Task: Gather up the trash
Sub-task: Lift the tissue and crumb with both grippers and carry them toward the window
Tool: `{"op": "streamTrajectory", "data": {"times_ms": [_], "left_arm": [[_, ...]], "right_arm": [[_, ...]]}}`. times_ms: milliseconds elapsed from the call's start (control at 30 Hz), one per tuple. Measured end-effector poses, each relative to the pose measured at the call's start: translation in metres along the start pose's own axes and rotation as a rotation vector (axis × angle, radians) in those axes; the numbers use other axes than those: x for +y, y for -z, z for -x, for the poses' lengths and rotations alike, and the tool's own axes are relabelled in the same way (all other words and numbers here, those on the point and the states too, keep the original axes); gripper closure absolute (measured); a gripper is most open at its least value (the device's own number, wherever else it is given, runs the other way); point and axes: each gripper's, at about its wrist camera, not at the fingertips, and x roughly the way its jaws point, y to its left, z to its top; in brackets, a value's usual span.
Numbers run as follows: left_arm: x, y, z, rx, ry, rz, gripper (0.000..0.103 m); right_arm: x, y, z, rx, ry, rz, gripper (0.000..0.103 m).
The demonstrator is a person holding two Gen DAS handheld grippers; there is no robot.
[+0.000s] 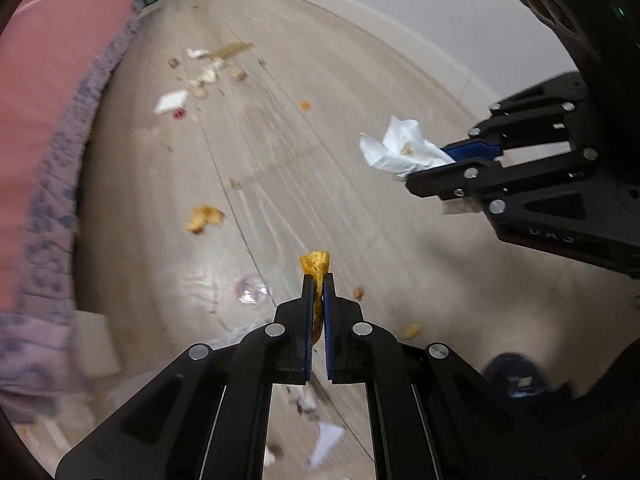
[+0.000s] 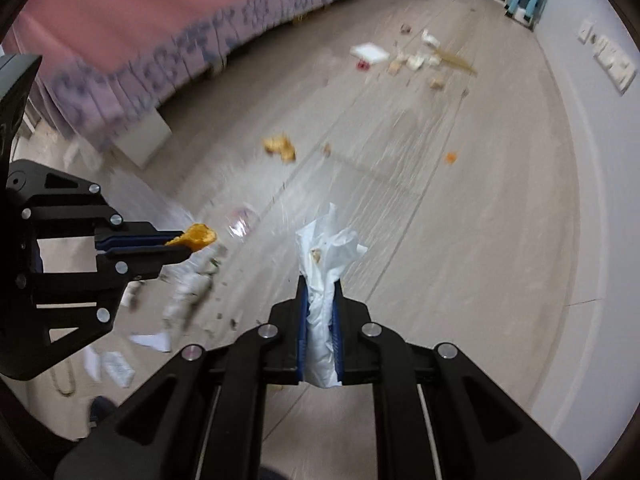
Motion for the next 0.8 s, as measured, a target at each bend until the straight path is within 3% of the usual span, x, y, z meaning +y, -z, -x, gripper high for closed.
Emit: {"op": "streamTrajectory", "data": {"times_ms": [467,800], "left_arm": [[-0.044,-0.187,0.283,-0.025,-0.016,0.010,0.100],[-0.079,-0.294,0.396,-0.041,-0.037,0.060,0.100]], "right_arm": [[-0.030,-0.096,0.307,-0.038,0.041,-0.094,0.092],[-0.078,-0.145,0.465,-0.109,0.088,-0.133,0.092]]}}
